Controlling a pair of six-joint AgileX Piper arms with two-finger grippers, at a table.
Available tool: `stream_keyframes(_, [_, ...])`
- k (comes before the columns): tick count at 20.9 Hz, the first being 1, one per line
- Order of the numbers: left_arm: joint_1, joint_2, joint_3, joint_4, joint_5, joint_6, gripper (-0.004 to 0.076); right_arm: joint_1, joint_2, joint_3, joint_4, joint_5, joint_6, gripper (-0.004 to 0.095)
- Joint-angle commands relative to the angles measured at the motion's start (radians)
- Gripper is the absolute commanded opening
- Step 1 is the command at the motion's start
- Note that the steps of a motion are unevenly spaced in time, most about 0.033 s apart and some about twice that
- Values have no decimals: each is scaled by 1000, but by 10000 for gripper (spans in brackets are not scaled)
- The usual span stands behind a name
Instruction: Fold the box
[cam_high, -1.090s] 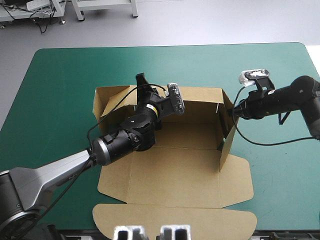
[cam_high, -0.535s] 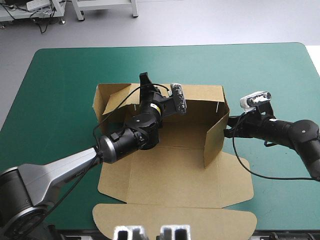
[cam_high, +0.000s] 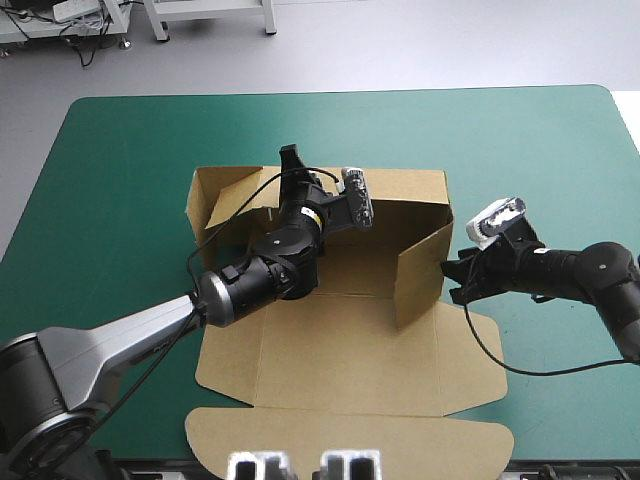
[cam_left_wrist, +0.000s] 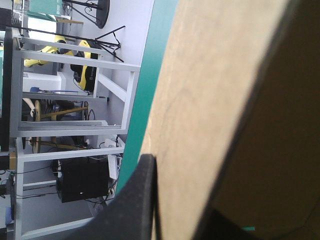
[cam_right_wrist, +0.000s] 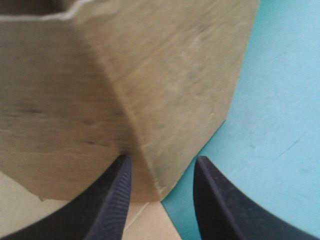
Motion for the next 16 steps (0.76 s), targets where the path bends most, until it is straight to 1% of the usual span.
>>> stream_keyframes(1, [-4, -11, 2, -94, 4, -24, -9, -1, -30, -24, -4, 49, -15, 390])
stream_keyframes(4, [-4, -11, 2, -94, 2, -24, -9, -1, -30, -25, 8, 36, -21, 390])
stream_keyframes(6, [-4, -11, 2, -94, -21, -24, -9, -1, -29, -25, 21, 28, -24, 390])
stream_keyframes(8, [-4, -11, 2, -94, -50, -24, -9, -1, -16, -25, 117, 29, -55, 390])
stream_keyframes(9, [-4, -11, 2, -92, -57, -24, -9, -1, -6, -25, 170, 25, -100, 390])
stream_keyframes(12, [-4, -11, 2, -53, -57, -24, -9, -1, 9, -25, 211, 27, -107, 390])
stream_keyframes(16, [-4, -11, 2, -39, -87, -24, -9, -1, 49, -25, 285, 22, -120, 403])
